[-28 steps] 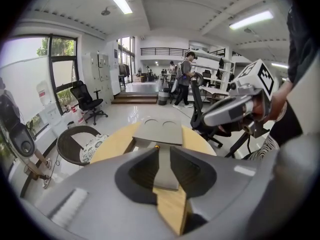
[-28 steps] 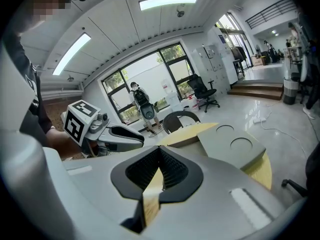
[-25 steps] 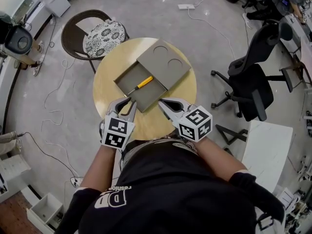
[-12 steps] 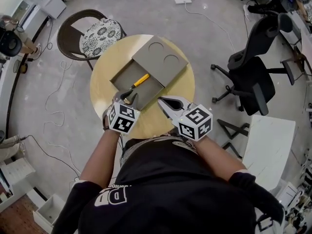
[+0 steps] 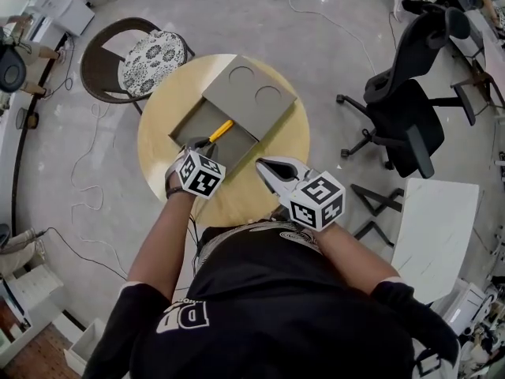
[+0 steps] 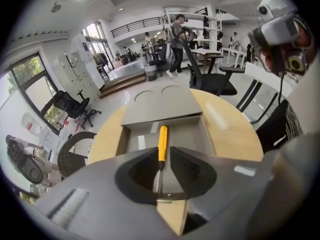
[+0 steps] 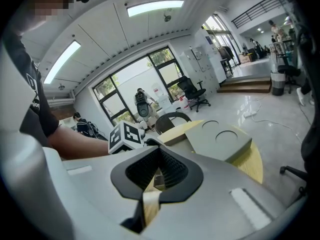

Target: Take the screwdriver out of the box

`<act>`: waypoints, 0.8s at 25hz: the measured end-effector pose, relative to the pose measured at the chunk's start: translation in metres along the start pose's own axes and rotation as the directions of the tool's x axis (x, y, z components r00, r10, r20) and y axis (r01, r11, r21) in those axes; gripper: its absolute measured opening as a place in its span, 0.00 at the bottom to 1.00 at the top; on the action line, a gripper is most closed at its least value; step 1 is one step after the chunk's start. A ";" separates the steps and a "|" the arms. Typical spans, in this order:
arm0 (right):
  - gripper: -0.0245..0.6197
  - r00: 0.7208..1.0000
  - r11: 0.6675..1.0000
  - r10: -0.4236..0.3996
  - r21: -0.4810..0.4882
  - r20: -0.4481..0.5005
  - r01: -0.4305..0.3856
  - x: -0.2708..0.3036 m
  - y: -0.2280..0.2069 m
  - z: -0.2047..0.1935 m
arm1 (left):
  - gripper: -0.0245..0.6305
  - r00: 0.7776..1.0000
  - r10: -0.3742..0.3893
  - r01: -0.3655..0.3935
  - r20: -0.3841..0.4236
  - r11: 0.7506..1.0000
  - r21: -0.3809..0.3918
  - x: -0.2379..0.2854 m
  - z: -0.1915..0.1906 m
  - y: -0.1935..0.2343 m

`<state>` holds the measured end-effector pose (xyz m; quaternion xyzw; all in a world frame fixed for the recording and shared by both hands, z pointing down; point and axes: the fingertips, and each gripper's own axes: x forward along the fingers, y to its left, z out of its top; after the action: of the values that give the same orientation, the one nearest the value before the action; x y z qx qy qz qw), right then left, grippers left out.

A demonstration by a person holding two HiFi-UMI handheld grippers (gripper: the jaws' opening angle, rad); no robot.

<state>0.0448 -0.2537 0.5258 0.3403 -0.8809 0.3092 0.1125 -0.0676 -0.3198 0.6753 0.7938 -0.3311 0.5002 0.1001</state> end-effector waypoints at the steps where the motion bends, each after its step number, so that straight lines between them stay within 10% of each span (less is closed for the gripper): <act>1: 0.04 1.000 1.000 -0.003 0.005 -0.001 0.003 0.000 -0.002 -0.001 | 0.24 1.000 -0.002 0.002 -0.011 1.000 0.010 0.005 -0.001 0.001; 20: 0.04 0.998 0.995 -0.056 0.083 -0.036 0.059 -0.011 -0.029 -0.022 | 0.25 0.983 -0.088 0.097 -0.162 0.994 0.046 0.067 -0.021 0.007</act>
<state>0.0718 -0.2515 0.5521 0.3649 -0.8549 0.3482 0.1215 -0.0686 -0.3431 0.7422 0.7681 -0.2712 0.5659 0.1280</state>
